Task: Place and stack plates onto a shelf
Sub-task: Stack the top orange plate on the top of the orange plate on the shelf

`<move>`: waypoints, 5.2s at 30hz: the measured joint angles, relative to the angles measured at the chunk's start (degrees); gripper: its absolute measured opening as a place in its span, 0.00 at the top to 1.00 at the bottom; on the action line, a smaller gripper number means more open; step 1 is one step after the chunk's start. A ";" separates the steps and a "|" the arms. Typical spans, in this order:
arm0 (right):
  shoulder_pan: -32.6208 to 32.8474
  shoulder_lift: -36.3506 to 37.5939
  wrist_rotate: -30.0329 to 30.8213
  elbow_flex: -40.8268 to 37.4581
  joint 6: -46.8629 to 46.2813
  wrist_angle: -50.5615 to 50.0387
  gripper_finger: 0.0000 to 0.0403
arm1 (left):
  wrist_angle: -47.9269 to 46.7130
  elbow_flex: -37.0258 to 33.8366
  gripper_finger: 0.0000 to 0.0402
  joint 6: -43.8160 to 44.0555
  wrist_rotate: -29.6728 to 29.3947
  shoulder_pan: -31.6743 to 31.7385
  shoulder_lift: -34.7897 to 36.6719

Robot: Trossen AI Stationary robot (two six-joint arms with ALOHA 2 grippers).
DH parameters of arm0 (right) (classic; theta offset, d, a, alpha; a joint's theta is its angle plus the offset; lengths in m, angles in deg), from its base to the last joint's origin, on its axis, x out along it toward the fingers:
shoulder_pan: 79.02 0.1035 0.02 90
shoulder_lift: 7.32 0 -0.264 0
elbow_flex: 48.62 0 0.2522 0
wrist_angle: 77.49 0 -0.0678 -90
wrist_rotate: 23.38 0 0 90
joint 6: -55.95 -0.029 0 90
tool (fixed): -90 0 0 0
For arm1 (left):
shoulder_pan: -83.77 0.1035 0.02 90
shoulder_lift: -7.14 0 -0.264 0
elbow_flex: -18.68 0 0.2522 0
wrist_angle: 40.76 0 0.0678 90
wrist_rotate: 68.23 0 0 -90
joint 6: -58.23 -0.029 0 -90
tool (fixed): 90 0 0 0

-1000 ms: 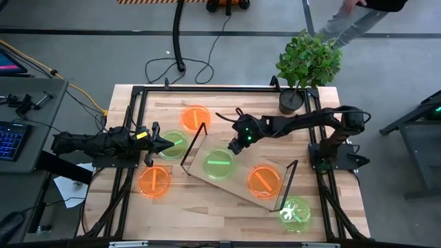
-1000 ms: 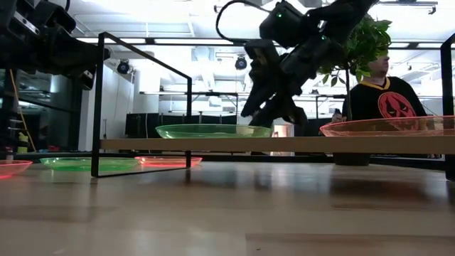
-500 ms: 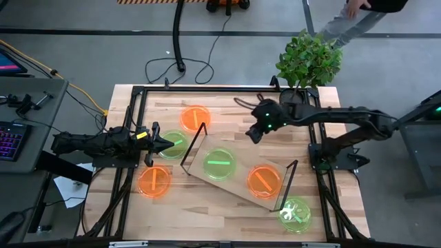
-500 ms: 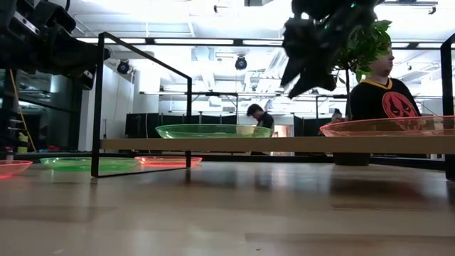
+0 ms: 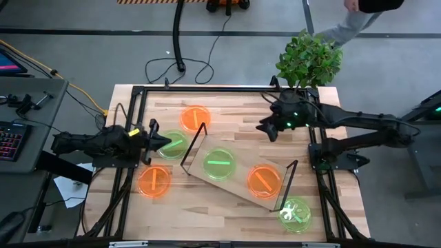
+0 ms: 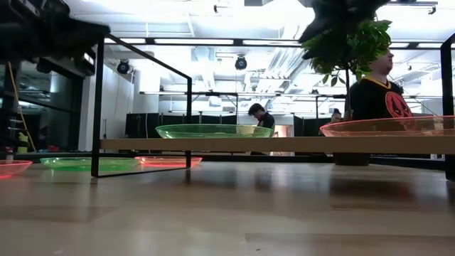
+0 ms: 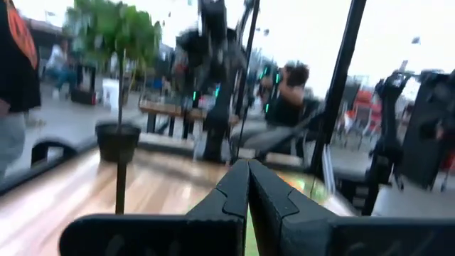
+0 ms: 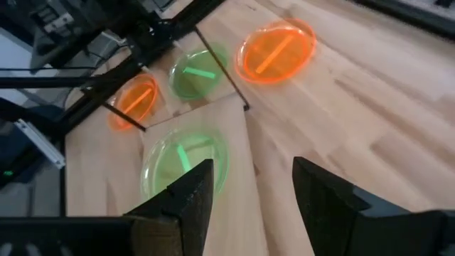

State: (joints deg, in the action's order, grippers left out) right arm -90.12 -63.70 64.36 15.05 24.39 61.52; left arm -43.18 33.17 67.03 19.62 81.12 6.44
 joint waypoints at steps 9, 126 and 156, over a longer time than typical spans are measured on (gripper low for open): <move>5.90 15.31 6.38 -16.10 -13.96 16.79 0.59 | 16.92 0.06 1.00 3.16 -12.61 -0.01 -0.28; 6.99 16.61 18.68 -15.36 0.89 45.69 0.64 | -21.17 68.96 1.00 30.99 2.48 10.29 -80.59; 6.99 16.63 18.79 -15.36 1.47 49.84 0.64 | 1.31 72.19 1.00 28.55 1.18 -2.71 -112.07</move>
State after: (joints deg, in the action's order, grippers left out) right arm -83.14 -47.07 83.15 -0.31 25.86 111.36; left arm -41.87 105.37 95.58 20.80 78.41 -105.63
